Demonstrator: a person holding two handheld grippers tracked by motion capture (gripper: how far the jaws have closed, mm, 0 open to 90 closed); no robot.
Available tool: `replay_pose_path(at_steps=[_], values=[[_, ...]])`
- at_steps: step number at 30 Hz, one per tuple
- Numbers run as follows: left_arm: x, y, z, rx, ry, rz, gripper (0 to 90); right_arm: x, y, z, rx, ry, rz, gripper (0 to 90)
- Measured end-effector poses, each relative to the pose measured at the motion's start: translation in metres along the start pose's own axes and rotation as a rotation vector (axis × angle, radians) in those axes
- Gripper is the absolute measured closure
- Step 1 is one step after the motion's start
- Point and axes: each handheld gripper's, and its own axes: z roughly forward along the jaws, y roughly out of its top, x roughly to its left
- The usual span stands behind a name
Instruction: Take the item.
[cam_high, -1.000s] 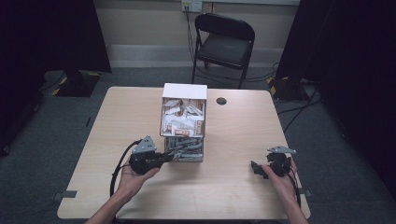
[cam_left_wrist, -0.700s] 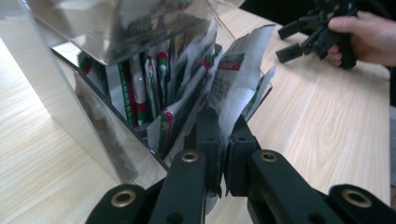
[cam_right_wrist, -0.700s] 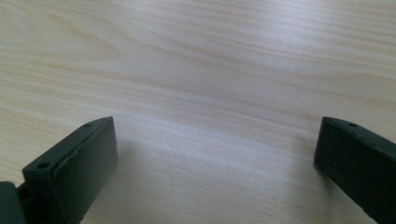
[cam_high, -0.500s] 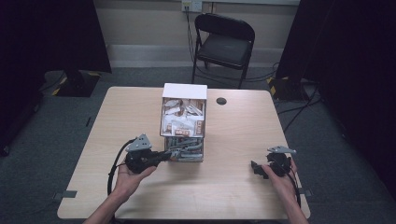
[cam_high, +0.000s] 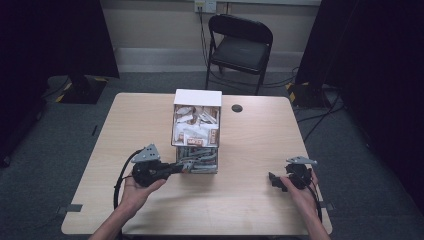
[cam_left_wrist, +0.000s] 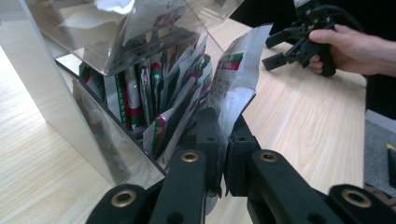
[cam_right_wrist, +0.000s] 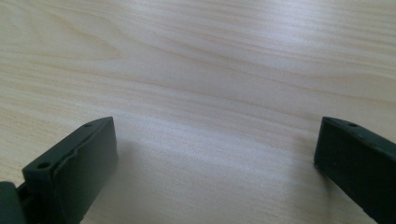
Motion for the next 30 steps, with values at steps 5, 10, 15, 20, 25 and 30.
replay_pose_path(at_steps=[5, 10, 15, 20, 25, 30], values=[[-0.002, 0.000, -0.005, -0.006, 0.002, -0.002, 87.0, 0.000, 0.000, 0.000, 0.000, 0.000, 0.000, 0.0], [0.000, 0.002, -0.012, -0.024, 0.001, -0.013, 87.0, 0.000, 0.000, 0.000, 0.000, 0.000, 0.000, 0.0], [-0.001, 0.002, -0.018, -0.035, -0.001, -0.008, 87.0, 0.000, 0.000, 0.000, 0.000, 0.000, 0.000, 0.0], [-0.002, 0.005, -0.023, -0.038, 0.000, 0.001, 87.0, 0.000, 0.000, 0.000, 0.000, 0.000, 0.000, 0.0], [-0.006, 0.011, -0.029, -0.049, -0.005, 0.011, 87.0, 0.000, 0.000, 0.000, 0.000, 0.000, 0.000, 0.0], [-0.005, 0.012, -0.034, -0.063, -0.010, 0.001, 87.0, 0.000, 0.000, 0.000, 0.000, 0.000, 0.001, 0.0]])
